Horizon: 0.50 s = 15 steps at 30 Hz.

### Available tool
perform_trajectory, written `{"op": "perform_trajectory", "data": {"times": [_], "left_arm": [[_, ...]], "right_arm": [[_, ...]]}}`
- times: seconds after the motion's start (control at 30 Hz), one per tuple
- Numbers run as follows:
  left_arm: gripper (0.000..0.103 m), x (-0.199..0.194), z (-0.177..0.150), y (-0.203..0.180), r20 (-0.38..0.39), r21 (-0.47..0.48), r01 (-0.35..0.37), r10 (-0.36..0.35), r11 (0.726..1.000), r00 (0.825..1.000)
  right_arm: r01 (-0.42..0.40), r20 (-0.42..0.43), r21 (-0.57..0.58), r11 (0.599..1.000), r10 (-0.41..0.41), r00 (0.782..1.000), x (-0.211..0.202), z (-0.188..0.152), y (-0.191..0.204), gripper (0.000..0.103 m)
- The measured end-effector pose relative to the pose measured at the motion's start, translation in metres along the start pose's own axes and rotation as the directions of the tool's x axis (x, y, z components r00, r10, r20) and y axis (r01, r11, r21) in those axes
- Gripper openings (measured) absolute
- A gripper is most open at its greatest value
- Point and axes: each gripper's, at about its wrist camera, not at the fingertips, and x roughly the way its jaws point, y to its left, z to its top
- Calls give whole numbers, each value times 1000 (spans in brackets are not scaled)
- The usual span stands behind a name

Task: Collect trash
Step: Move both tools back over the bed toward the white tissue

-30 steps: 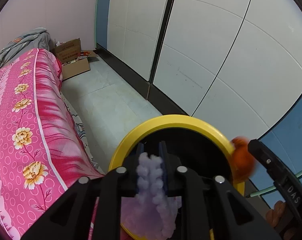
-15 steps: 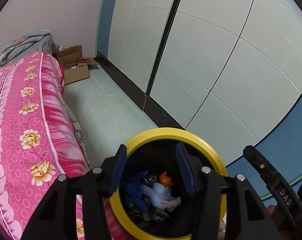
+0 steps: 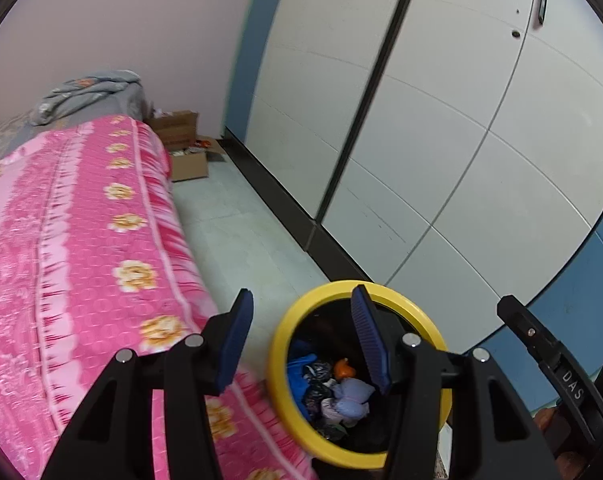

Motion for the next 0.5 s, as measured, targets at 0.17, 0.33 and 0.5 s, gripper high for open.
{"op": "perform_trajectory", "data": {"times": [0.17,0.33,0.5], "left_arm": [[49,-40,-5,22,46,-23,-60,61,998,997],[49,-87,-12,52,98,-68,-117,123,991,988],[49,-133,-24,79,138,-110,-174,188,979,972]], "right_arm": [[-68,2,-68,995,68,998,-15,-2,39,49],[-145,-5,-148,978,146,989,-33,-8,82,49],[-219,-31,-213,952,217,976,-48,-20,124,49]]}}
